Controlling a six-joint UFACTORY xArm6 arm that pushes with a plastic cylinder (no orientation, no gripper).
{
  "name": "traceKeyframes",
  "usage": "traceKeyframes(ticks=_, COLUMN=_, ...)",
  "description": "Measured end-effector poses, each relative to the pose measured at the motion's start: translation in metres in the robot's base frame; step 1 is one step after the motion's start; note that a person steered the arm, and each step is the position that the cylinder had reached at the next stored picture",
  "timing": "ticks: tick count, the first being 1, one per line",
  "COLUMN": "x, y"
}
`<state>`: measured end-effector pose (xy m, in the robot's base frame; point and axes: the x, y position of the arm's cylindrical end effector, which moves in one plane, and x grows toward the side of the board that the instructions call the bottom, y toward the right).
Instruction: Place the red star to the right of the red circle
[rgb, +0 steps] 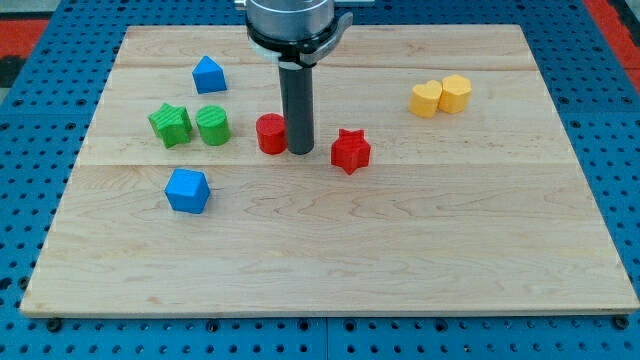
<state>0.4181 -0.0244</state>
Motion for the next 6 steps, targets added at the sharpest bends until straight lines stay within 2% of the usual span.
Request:
traceKeyframes(ticks=1, x=0.039, y=0.008)
traceKeyframes(ticks=2, x=0.059, y=0.019)
traceKeyframes(ticks=3, x=0.049, y=0.064)
traceKeyframes(ticks=4, x=0.013, y=0.063)
traceKeyframes(ticks=5, x=0.012, y=0.077)
traceKeyframes(ticks=6, x=0.050, y=0.051)
